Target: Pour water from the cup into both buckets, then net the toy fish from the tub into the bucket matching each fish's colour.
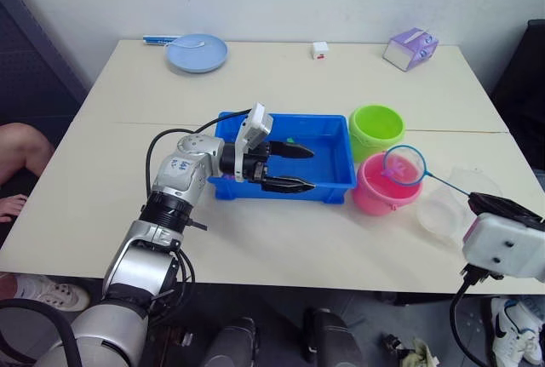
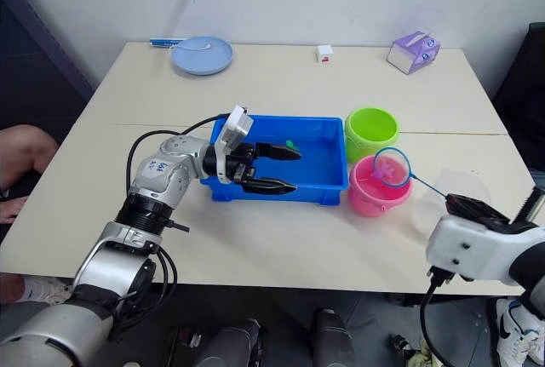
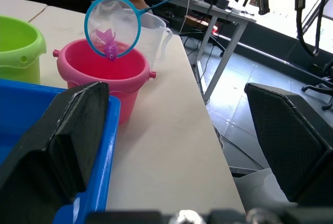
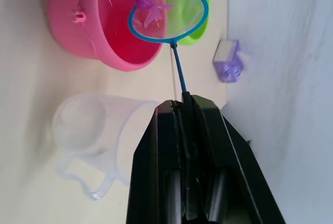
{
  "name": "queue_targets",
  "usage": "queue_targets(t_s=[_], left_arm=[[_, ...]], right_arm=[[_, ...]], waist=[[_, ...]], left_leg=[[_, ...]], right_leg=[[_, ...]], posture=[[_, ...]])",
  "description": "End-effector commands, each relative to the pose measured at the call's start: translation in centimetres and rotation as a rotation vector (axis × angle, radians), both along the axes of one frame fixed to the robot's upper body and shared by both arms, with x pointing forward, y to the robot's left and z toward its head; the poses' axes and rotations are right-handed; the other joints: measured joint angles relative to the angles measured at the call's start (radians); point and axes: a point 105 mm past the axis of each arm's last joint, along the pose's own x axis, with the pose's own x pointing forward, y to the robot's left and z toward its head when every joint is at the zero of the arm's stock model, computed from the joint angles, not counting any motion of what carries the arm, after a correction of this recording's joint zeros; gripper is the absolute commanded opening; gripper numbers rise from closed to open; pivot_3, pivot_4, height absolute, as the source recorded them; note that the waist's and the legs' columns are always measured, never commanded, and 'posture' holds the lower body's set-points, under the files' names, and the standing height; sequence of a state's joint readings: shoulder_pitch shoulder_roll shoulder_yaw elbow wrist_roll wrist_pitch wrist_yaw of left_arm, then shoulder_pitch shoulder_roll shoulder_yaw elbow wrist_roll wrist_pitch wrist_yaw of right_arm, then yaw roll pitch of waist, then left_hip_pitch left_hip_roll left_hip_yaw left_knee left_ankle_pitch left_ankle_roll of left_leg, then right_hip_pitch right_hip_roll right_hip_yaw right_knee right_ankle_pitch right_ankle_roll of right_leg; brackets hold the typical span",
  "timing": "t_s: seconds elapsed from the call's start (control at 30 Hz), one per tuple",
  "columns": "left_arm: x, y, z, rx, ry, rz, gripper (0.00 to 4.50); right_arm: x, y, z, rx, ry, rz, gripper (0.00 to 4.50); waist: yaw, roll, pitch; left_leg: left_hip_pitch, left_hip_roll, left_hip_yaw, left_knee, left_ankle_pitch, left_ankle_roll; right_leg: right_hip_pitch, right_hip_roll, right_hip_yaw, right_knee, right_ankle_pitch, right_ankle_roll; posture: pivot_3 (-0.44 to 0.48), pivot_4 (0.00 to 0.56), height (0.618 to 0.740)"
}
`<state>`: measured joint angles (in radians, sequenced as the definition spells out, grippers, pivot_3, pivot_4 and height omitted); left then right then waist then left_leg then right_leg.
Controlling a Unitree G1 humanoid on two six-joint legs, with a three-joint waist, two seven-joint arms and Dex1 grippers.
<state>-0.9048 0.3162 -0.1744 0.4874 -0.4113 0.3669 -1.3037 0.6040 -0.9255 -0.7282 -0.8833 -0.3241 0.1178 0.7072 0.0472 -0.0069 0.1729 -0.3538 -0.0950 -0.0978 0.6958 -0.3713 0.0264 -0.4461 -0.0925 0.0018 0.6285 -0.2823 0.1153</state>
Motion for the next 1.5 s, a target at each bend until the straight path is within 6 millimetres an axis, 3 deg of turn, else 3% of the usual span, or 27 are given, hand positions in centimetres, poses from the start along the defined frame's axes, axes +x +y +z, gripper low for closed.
queue_targets(t_s=[0.03,0.23,0.37,0.5,0.6,0.87,1.1,1.27,1.5], left_arm=[[0.4,0.3,1.3,-0.014,-0.058,0.008,4.50],[0.7,1.1,1.1,-0.008,-0.060,0.048,4.50],[1.0,2.0,0.5,0.016,-0.061,0.094,4.50],[1.8,4.7,-0.9,0.089,-0.061,0.207,4.50],[2.0,7.5,-1.6,0.135,-0.058,0.305,4.50],[0.5,15.9,-1.5,0.220,-0.070,0.621,4.50],[-2.1,18.7,-1.2,0.261,-0.063,0.757,4.50],[-2.9,18.8,-0.8,0.264,-0.063,0.784,4.50],[-2.8,18.8,-0.5,0.260,-0.064,0.800,4.50]], right_arm=[[-0.1,-1.3,0.8,-0.124,-0.075,-0.003,0.76],[0.3,-2.1,0.9,-0.132,-0.090,0.006,0.76],[1.8,-1.0,3.5,0.190,-0.216,0.017,0.76],[4.0,3.3,3.5,0.597,-0.086,0.184,0.76],[5.8,6.5,2.4,0.694,0.065,0.278,0.76],[10.8,14.4,-0.7,0.800,0.320,0.450,0.76],[13.6,18.7,-3.7,0.731,0.432,0.522,0.76],[14.4,19.4,-4.9,0.681,0.460,0.531,0.76],[16.2,17.6,-5.0,0.605,0.391,0.482,0.76]], waist=[[0.002,0.000,0.000],[0.000,0.000,0.000],[-0.010,0.000,0.000],[-0.032,0.000,0.000],[-0.047,0.001,0.000],[-0.052,0.000,0.000],[-0.044,0.001,0.000],[-0.049,0.001,0.000],[-0.053,0.001,0.000]], left_leg=[[0.000,0.000,0.000,0.000,0.000,0.000],[0.000,0.001,-0.001,0.000,0.000,0.000],[0.000,0.001,-0.001,0.001,0.000,0.000],[0.001,0.003,-0.001,0.000,0.000,0.000],[0.002,0.004,-0.002,-0.002,0.000,-0.001],[0.000,0.002,-0.003,-0.002,0.000,-0.001],[-0.001,0.001,-0.006,-0.002,0.000,-0.001],[-0.001,0.001,-0.006,-0.002,0.000,-0.001],[-0.001,0.002,-0.006,-0.003,0.000,-0.001]], right_leg=[[0.000,0.000,0.000,0.000,0.000,0.000],[0.001,0.000,0.001,0.000,0.000,0.000],[0.001,-0.001,0.001,0.000,0.000,0.000],[0.001,0.000,0.001,0.000,0.000,0.000],[0.001,0.000,0.001,0.000,-0.001,-0.001],[-0.001,-0.002,0.000,0.000,-0.001,-0.002],[-0.001,-0.002,-0.003,0.001,-0.001,-0.002],[-0.001,-0.002,-0.003,0.001,-0.001,-0.002],[-0.001,-0.002,-0.003,0.001,-0.001,-0.002]], posture=[[0.000,0.150,0.740],[0.000,0.150,0.740],[0.000,0.150,0.740],[0.000,0.150,0.740],[0.000,0.150,0.740],[0.000,0.150,0.740],[0.000,0.150,0.740],[0.000,0.150,0.740],[0.000,0.150,0.740]])
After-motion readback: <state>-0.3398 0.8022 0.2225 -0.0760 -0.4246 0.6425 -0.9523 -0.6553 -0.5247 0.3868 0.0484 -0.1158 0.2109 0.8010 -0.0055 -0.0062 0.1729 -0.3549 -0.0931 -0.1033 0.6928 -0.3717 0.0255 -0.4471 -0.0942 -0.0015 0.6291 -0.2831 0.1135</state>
